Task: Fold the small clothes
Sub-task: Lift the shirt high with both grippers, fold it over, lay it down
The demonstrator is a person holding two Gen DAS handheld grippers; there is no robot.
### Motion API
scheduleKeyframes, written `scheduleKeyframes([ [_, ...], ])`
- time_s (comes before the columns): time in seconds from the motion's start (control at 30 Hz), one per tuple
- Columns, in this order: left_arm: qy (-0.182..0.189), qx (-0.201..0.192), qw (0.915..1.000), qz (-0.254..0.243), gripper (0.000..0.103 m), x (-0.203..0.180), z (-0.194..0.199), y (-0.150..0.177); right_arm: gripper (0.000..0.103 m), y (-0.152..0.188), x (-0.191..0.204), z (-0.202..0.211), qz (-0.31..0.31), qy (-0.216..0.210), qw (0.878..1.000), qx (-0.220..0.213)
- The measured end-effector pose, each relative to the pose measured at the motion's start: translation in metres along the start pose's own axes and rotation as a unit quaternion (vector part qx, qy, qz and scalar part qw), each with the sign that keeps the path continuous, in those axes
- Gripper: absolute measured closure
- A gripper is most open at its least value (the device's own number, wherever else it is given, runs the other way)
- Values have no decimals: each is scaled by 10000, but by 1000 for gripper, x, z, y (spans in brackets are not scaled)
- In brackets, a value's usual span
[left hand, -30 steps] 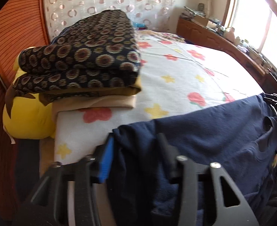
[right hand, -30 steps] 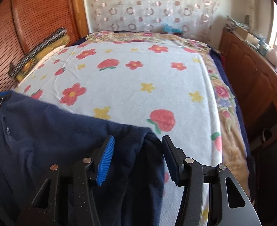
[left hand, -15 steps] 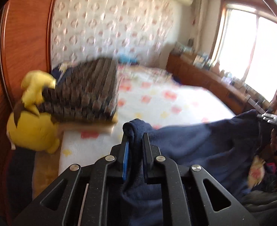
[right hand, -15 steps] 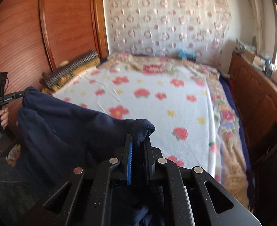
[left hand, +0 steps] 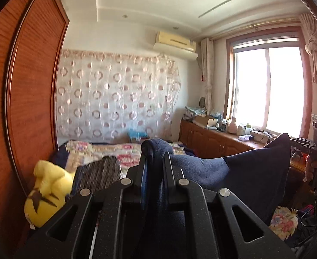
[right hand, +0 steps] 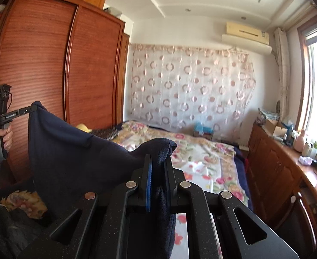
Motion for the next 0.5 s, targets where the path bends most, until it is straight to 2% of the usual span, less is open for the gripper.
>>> scheduleKeyframes([
  [0.2,90,-396,9991,-71,90,6,15,-33,94,-29,-1,33,123,4,9993,-356],
  [0.4,-38,-719,9972,-187,90,5,30,-60,94,-47,1,68,339,72,9966,-751],
  [0.5,-103,-865,9959,-262,90,5,29,-73,94,-48,-3,68,454,180,9952,-851],
])
Point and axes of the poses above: each gripper's, at about its wrist camera, not at the fingertips, and z roughly against the way its jaws point, x to its left, y to its underside, the point moved 4 cm from there along -z, roughly the way its jaws point, and after that the axes turned 1 degree about z, right-handed, at the moved point
